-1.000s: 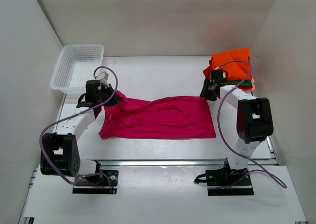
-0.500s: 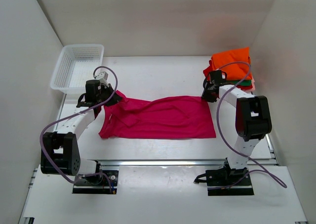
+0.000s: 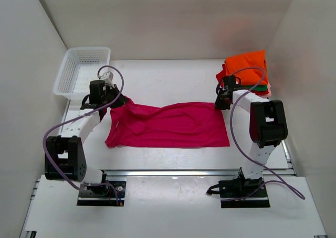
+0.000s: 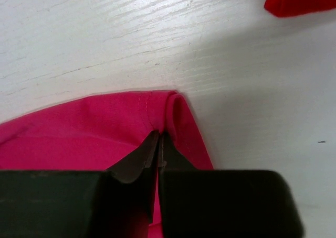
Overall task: Fold and stack the t-shirts
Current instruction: Fold the other side of the tshirt into a rectangle
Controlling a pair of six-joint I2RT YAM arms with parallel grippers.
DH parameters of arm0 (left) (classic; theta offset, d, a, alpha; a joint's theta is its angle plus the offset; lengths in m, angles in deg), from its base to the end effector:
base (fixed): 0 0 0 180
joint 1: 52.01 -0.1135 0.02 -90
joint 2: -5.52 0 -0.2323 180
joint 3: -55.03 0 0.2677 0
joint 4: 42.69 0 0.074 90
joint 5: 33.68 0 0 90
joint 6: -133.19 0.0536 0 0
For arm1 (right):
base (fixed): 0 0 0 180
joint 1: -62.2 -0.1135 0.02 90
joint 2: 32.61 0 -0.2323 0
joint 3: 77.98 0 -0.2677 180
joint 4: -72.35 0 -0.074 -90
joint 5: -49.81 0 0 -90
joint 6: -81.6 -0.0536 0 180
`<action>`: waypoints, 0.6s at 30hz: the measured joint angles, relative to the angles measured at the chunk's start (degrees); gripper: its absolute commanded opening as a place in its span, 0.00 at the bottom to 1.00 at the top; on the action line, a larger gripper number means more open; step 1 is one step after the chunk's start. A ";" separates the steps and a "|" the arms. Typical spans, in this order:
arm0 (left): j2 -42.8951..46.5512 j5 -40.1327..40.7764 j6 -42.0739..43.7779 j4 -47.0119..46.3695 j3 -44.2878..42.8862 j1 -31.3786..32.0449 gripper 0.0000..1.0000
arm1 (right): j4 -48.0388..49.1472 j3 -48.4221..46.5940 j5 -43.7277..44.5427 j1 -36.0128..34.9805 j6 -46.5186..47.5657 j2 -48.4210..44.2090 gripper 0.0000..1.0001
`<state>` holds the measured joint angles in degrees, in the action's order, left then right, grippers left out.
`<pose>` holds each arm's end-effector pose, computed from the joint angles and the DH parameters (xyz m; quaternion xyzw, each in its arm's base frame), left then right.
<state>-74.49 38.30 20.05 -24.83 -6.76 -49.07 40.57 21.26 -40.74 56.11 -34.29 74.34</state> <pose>0.3337 -0.0337 0.1850 -0.0845 0.8791 -0.2370 0.4047 0.3933 0.0425 0.1094 0.1640 0.9471 0.0804 0.2639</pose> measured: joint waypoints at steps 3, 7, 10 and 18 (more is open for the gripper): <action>-4.09 0.07 0.33 0.66 -5.40 -0.66 0.00 | -1.84 -2.03 -0.61 0.46 0.92 0.00 0.00; -7.76 0.48 0.61 0.68 -11.69 -1.55 0.00 | -2.84 -6.40 -1.05 1.36 3.02 -0.24 0.00; -7.91 0.68 0.70 0.90 -14.25 -1.81 0.00 | -3.15 -7.45 -1.53 2.23 4.17 -1.51 0.00; -7.13 0.68 1.53 2.08 -15.04 -2.19 0.00 | -6.12 -5.68 -2.32 3.80 6.73 -7.54 0.00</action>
<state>-81.61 38.97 21.58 -22.75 -21.80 -51.26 34.45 15.57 -43.06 59.91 -27.56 66.80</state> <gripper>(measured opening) 0.016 0.002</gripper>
